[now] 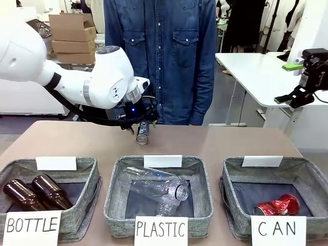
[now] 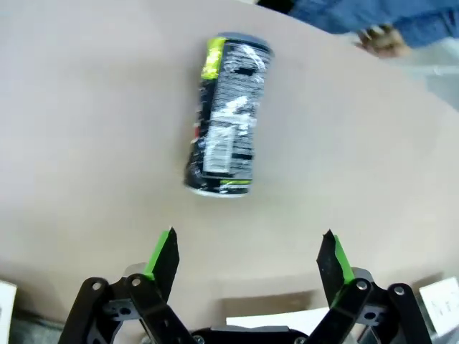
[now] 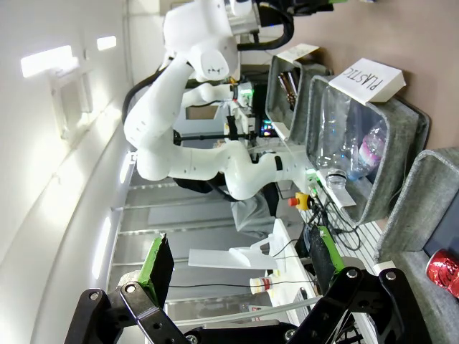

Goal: Sort the can waste into the basket.
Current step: Pick up the can waste from the table and place it in the right Fabric basket.

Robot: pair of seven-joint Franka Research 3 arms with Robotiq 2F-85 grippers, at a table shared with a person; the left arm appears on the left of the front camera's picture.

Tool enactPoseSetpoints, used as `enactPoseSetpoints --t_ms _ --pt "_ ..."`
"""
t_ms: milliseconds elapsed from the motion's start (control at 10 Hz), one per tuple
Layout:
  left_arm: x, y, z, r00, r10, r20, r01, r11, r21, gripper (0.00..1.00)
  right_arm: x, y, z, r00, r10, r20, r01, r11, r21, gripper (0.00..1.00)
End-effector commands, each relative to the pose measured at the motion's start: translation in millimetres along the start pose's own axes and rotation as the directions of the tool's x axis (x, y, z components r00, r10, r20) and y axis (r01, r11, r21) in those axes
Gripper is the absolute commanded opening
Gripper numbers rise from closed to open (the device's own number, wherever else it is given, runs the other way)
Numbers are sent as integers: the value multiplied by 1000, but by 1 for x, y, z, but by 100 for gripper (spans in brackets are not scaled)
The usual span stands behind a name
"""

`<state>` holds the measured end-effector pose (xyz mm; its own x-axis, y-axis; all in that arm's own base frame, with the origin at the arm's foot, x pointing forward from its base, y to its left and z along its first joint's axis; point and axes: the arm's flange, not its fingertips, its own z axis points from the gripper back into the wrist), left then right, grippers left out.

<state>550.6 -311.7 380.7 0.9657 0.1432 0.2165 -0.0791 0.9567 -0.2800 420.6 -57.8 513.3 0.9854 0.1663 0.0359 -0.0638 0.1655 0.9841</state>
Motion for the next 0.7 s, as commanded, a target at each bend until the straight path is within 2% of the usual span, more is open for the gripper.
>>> enactPoseSetpoints --t_ms 0,100,400,600 --pt "18 9 -8 998 -47 -52 47 999 5 100 -1 1 3 1000 20 -12 -20 1000 -3 100" --pt "23 6 -20 998 -55 -26 57 997 60 100 -1 1 3 1000 20 -12 -20 1000 -3 100" --pt "33 -3 -37 996 -56 70 46 991 128 100 -1 1 3 1000 20 -12 -20 1000 -3 100" --pt "36 0 -58 996 -66 53 60 993 98 100 -1 1 3 1000 20 -12 -20 1000 -3 100"
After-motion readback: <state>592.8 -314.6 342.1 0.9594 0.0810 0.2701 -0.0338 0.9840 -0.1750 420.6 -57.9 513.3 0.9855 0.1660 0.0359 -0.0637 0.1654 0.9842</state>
